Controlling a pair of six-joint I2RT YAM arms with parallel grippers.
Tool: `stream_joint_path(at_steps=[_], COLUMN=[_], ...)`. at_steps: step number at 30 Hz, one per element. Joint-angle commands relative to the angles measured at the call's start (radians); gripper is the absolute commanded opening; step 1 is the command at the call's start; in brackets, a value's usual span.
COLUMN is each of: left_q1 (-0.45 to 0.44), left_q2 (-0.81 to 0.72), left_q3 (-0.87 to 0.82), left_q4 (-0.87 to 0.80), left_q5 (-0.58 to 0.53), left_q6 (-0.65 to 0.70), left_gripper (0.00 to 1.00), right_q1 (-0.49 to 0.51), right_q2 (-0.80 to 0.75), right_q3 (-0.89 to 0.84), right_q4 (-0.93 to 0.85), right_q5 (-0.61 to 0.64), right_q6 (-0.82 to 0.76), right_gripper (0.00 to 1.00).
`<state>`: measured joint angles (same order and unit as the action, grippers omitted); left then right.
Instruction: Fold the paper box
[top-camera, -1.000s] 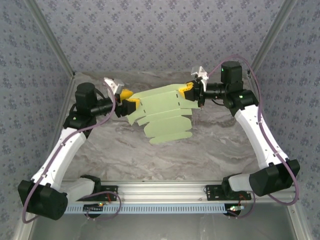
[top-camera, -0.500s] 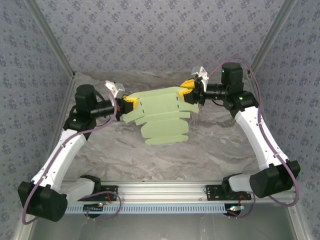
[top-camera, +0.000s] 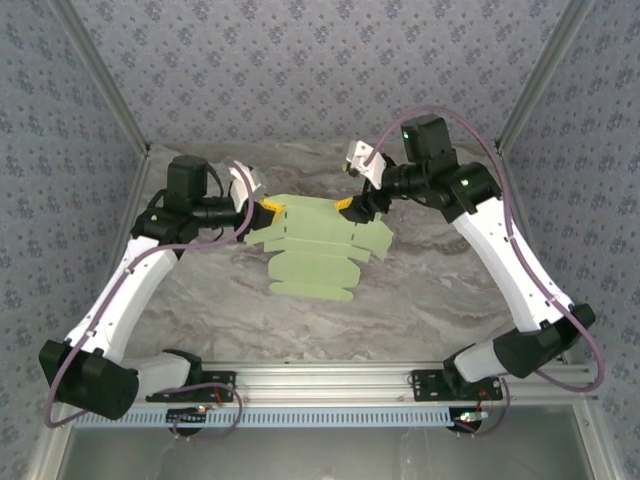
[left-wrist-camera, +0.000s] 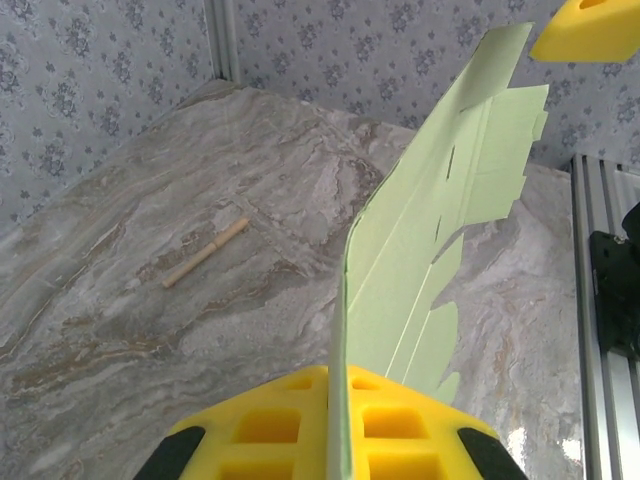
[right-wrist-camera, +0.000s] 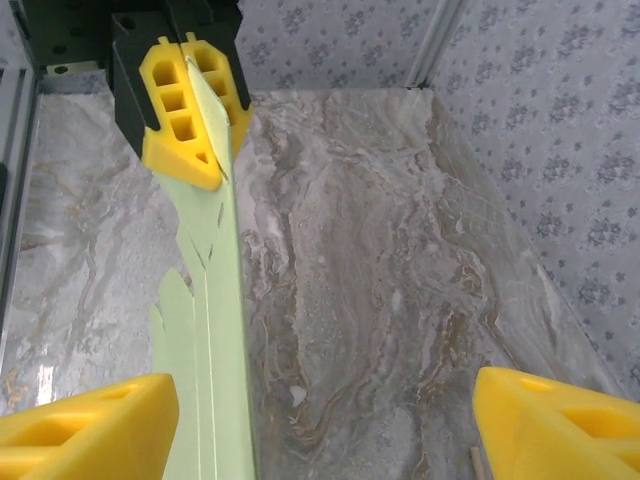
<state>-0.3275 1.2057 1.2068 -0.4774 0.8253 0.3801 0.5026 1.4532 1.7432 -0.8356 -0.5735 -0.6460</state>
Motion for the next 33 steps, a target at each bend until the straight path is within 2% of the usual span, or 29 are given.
stream_joint_path(at_steps=[1, 5, 11, 22, 29, 33], left_q1=[-0.014, -0.027, -0.030, -0.031, -0.031, -0.031], left_q2=[0.000, 0.001, -0.004, -0.015, -0.024, -0.028], left_q3=[0.044, 0.060, 0.069, 0.058, 0.045, 0.034], left_q4=[-0.051, -0.063, -0.076, -0.057, -0.036, -0.020], left_q5=[-0.023, -0.052, -0.070, -0.083, -0.069, -0.063], left_q6=[0.045, 0.046, 0.052, 0.039, 0.029, 0.025], left_gripper=[0.00, 0.00, 0.00, 0.00, 0.00, 0.00], right_q1=[0.032, 0.042, 0.040, 0.019, 0.010, 0.006], right_q2=[0.069, 0.140, 0.168, 0.174, 0.192, 0.203], right_q3=[0.093, 0.165, 0.190, 0.162, 0.162, 0.168], right_q4=[-0.173, -0.261, -0.298, -0.280, -0.270, -0.274], right_q5=[0.018, -0.020, -0.085, -0.135, -0.133, -0.143], right_q6=[-0.055, -0.059, -0.068, -0.066, -0.060, -0.063], right_gripper=[0.75, 0.60, 0.29, 0.13, 0.16, 0.14])
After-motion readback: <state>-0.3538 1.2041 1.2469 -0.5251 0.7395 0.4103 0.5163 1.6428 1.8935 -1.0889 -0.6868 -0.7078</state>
